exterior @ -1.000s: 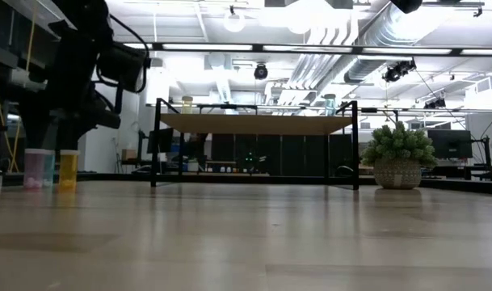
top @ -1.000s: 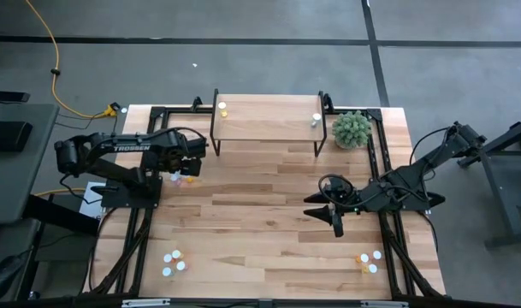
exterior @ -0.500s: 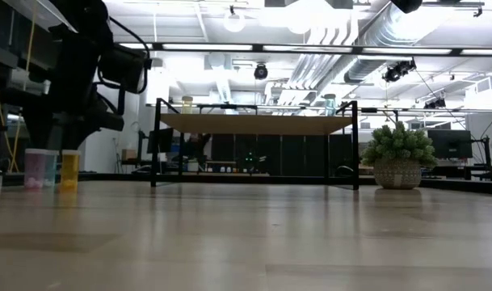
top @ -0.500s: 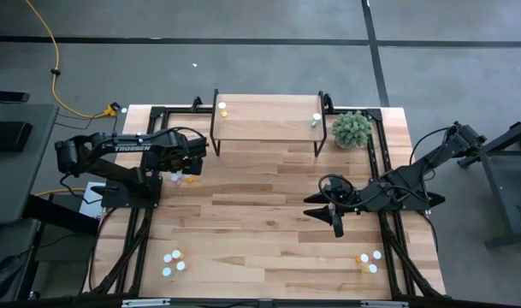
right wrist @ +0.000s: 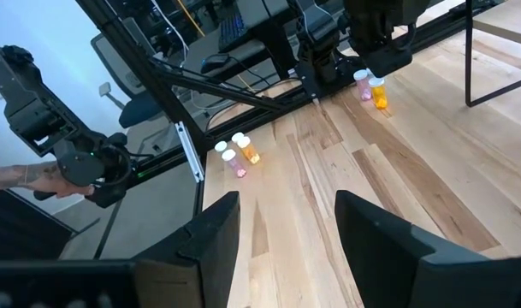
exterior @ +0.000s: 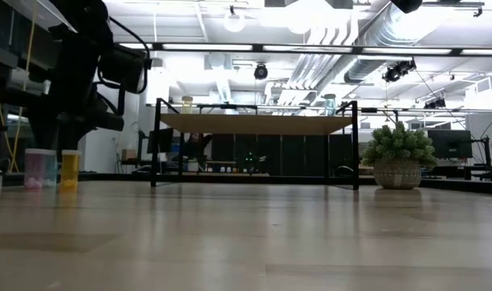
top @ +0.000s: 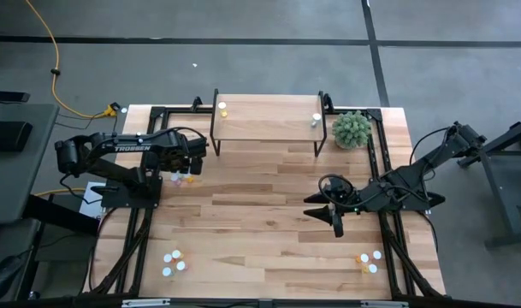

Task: Pick and place medicine bottles onto shelf by color
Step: Put the top blue pill bottle aligned with the other blue pill bottle on the shelf

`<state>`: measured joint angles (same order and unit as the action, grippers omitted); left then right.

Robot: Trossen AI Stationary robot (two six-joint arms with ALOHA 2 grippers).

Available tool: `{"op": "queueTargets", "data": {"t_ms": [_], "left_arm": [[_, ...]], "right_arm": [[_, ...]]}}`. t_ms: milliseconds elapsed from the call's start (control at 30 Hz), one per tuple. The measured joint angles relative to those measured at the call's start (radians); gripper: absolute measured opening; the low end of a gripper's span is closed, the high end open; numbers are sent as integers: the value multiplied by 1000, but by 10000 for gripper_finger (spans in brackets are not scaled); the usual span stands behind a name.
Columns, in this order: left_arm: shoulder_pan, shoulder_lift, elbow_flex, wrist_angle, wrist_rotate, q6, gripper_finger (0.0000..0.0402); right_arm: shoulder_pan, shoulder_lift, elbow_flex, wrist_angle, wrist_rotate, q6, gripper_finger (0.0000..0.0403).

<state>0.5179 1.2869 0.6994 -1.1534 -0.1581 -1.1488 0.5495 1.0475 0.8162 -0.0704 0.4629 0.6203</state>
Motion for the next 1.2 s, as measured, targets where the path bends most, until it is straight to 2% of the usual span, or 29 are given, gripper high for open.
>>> {"op": "queueTargets", "data": {"t_ms": [300,533,667,967,1033,1200], "left_arm": [[0,0,1,-2,-3,13,117],[56,0,67,-14,-9,93,119],[104,0,143,-42,-32,182,119],[152,0,386,-253,-108,375,119],[149,0,445,-296,-89,414,119],[100,0,583,-354,61,514,119]], "right_arm": [[0,0,0,0,1,0,184],[0,0,0,0,5,0,184],[0,0,0,0,4,0,184],[0,0,0,0,4,0,184],[0,0,0,0,4,0,184],[0,0,0,0,3,0,184]]}}
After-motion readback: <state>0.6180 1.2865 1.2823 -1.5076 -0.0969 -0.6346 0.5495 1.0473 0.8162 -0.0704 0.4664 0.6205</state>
